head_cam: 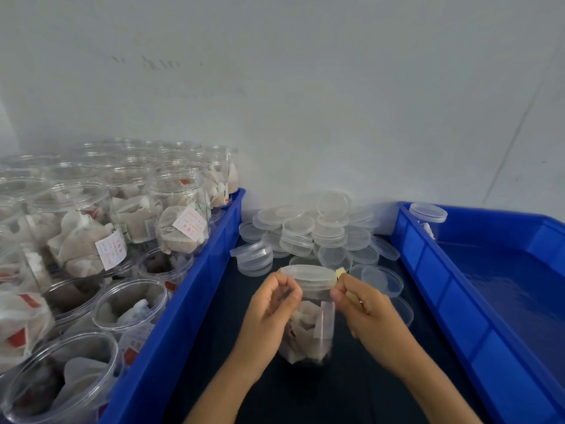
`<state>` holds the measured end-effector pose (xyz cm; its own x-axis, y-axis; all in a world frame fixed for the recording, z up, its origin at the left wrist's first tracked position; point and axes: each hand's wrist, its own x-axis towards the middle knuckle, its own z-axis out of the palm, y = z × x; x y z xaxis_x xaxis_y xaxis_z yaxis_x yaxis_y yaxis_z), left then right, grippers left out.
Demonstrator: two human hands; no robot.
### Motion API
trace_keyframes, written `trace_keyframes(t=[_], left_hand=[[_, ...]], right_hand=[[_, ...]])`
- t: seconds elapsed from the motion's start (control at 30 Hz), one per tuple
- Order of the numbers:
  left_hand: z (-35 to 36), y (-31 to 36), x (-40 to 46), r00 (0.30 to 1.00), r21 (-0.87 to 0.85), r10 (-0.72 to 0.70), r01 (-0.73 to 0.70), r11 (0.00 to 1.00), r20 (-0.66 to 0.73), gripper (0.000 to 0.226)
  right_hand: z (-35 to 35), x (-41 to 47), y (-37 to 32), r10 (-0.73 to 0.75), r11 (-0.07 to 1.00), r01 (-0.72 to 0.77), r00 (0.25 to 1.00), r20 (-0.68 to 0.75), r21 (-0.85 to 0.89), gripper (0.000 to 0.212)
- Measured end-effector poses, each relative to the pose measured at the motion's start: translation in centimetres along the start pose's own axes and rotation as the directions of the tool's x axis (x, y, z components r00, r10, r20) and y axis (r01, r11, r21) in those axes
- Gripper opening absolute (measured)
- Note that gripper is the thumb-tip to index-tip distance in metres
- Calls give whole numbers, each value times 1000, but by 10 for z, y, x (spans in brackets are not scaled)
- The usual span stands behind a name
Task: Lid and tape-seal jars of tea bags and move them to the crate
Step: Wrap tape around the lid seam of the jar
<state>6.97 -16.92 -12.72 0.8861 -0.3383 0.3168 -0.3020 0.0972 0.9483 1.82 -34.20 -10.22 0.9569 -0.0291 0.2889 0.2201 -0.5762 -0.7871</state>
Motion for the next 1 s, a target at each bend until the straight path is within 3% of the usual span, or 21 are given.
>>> trace_keyframes(t=[0.1, 0.3, 0.47, 0.63, 1.0], left_hand=[[3, 12, 1, 997, 10, -71, 72, 997, -29, 7], [3, 27, 8, 981, 229, -194, 191, 955, -10, 12], [-4, 24, 20, 946, 299, -323, 304, 905, 15, 16], [1, 12, 21, 954, 274, -296, 294, 916, -35, 11], [22, -10, 10, 957, 67, -187, 206, 976, -220, 8]], right_hand=[[-7, 2, -9, 86, 996, -86, 995, 43, 3, 25], [-5, 4, -13, 235, 962, -240, 971, 54, 127, 27], [-12, 15, -18, 310, 944, -319, 944, 111, 80, 25], [-9, 20, -13, 322, 945, -327, 937, 132, 17, 24], [-4, 20, -6, 302, 952, -302, 953, -2, -41, 32]])
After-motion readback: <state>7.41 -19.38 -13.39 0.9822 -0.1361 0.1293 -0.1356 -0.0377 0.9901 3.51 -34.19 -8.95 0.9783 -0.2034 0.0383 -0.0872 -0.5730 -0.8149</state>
